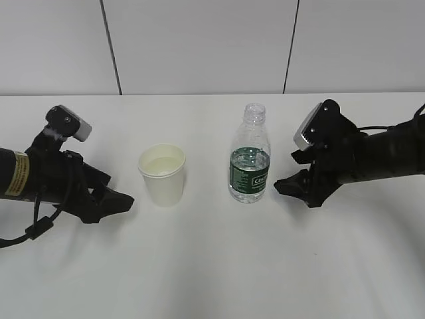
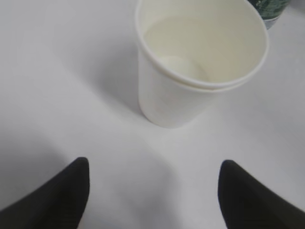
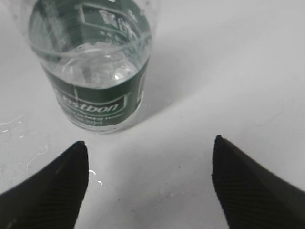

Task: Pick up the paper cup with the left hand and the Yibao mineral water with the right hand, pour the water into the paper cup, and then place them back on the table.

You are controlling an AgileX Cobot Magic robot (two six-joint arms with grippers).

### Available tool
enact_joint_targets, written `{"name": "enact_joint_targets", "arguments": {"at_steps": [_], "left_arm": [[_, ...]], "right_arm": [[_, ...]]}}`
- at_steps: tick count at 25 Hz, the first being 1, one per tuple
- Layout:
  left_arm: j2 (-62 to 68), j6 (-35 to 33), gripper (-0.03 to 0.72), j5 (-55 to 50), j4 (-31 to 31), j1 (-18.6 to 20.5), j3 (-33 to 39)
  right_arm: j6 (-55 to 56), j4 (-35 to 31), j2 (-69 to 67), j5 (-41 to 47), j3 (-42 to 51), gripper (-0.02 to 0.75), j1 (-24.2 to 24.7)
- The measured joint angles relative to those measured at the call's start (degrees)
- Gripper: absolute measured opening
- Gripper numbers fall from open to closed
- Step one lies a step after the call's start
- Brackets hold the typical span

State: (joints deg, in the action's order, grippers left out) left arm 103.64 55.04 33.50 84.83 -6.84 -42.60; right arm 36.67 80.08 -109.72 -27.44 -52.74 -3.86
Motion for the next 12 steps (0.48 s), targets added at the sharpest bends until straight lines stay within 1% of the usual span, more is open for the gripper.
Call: {"name": "enact_joint_targets", "arguments": {"at_steps": [5, 7, 10, 12], "left_arm": [[-1.8, 3.8, 0.542, -0.5, 2.5, 0.0, 0.2], [-2.6, 5.0, 0.542, -1.0, 2.9, 0.0, 0.2], [-3.4, 7.9, 0.54, -2.2, 5.1, 0.0, 0.2], [-4.0, 10.6, 0.54, -2.5, 7.4, 0.0, 0.3]], "right_arm": [[7.6, 2.2, 3.2, 4.5, 0.0, 0.594, 0.0], [12.3, 4.8, 4.2, 6.3, 0.0, 0.594, 0.0], [21.5, 12.3, 5.6, 7.8, 0.0, 0.594, 0.0], [28.6, 19.4, 6.5, 8.6, 0.0, 0.594, 0.0]]}}
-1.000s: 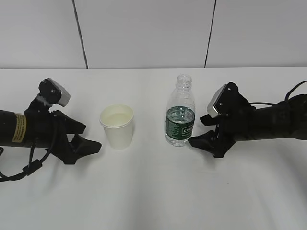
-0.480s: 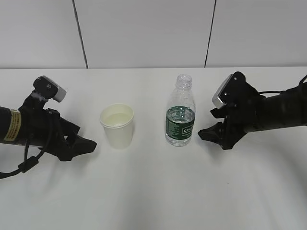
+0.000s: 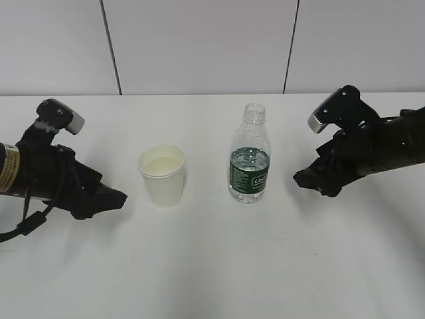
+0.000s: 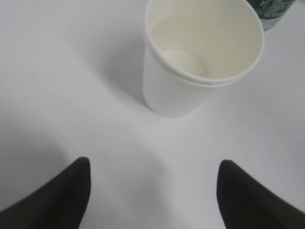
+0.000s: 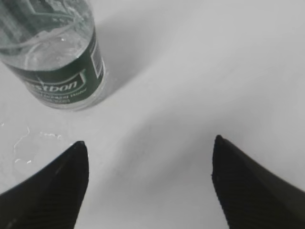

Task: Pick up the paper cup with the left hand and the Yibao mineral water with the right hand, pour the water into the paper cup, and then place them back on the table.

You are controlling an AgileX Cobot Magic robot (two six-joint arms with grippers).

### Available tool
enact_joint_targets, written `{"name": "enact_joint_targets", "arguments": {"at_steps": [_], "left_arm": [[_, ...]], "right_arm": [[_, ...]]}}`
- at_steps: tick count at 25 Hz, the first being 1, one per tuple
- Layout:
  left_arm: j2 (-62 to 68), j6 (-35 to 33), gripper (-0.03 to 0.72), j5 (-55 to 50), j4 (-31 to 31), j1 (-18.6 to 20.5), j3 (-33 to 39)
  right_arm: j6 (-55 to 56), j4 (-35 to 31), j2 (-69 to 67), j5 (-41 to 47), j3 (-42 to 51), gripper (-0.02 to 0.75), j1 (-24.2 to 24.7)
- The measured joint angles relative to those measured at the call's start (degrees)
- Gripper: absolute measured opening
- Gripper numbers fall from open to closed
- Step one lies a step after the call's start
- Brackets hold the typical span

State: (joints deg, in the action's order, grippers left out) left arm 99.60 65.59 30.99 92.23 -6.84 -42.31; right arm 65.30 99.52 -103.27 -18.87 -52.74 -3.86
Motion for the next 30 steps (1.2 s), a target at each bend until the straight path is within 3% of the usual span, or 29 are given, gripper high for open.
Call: {"name": "enact_joint_targets", "arguments": {"at_steps": [6, 11, 16, 30], "left_arm": [[-2.3, 6.4, 0.539, 0.0, 5.4, 0.0, 0.1], [-5.4, 15.0, 0.539, 0.2, 12.2, 0.1, 0.1], [-7.4, 22.2, 0.539, 2.9, 12.8, 0.2, 0.1], [-19.0, 23.8, 0.539, 5.5, 12.9, 0.2, 0.1]], "right_arm": [[15.3, 5.4, 1.6, 0.1, 0.1, 0.594, 0.0], [18.5, 5.9, 3.3, 0.1, 0.1, 0.594, 0.0], [21.5, 5.9, 5.9, 0.1, 0.2, 0.594, 0.0], [24.0, 6.1, 20.6, -0.4, 0.2, 0.594, 0.0]]}}
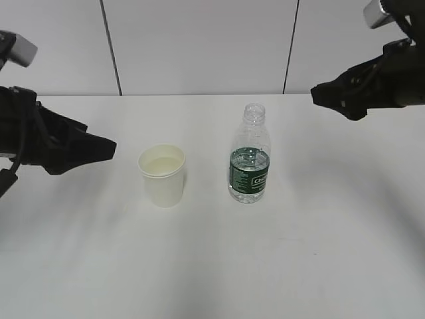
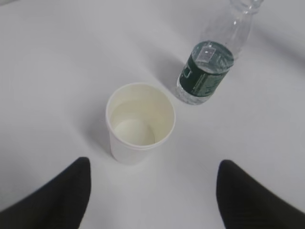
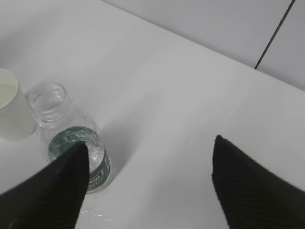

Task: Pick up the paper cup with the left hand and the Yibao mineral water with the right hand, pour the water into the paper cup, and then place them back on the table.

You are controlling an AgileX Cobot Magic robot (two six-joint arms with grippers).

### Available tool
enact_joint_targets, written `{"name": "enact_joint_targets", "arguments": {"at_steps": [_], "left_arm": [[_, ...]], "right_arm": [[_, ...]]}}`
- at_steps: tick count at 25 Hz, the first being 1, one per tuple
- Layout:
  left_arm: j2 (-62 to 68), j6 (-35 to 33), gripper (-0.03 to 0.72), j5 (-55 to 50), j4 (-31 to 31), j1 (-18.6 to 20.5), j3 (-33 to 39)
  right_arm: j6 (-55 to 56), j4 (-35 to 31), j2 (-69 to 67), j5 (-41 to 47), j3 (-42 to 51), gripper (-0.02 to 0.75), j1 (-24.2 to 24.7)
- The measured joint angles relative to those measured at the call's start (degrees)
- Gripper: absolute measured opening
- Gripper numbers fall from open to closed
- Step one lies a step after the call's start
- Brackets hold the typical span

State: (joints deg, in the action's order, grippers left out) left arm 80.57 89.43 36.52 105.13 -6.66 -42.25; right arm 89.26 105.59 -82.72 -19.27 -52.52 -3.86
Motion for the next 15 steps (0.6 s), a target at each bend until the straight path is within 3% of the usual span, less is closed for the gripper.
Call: {"name": "enact_joint_targets", "arguments": {"at_steps": [15], "left_arm": [[-17.9, 2.4, 0.533, 1.8, 0.0, 0.0, 0.3]], "right_arm": [[2.1, 0.0, 14.0, -1.5, 0.4, 0.594, 0.0]]}}
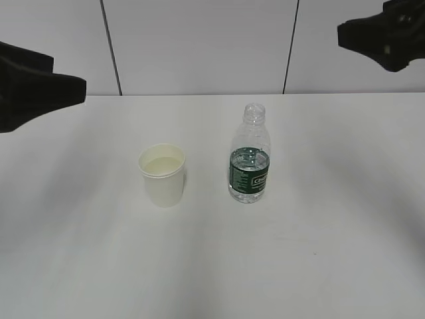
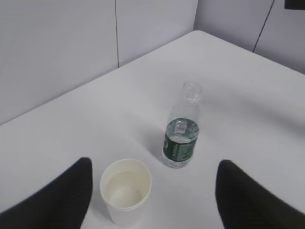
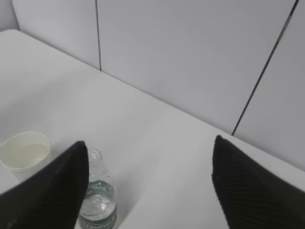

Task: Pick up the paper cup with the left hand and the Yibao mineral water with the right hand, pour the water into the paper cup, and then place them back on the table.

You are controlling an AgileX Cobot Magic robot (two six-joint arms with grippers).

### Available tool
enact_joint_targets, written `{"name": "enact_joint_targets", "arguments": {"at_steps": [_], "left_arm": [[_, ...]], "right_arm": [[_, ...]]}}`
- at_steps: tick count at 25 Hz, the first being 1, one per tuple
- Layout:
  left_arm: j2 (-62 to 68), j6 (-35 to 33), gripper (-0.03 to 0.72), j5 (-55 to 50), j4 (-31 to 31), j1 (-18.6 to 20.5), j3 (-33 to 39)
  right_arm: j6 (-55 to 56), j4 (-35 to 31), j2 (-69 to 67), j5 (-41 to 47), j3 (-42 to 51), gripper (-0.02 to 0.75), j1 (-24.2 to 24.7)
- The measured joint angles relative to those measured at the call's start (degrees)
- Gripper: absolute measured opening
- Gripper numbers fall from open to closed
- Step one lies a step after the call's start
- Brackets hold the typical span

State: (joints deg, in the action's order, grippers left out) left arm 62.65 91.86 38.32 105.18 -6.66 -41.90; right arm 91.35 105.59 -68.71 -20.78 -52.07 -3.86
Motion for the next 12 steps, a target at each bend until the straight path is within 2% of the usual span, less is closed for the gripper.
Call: {"name": "enact_joint_targets", "arguments": {"at_steps": [12], "left_arm": [[-9.9, 3.4, 0.529, 7.5, 0.0, 0.0, 0.0]], "right_arm": [[1.6, 0.0, 11.8, -6.3, 0.2, 0.593, 0.0]]}}
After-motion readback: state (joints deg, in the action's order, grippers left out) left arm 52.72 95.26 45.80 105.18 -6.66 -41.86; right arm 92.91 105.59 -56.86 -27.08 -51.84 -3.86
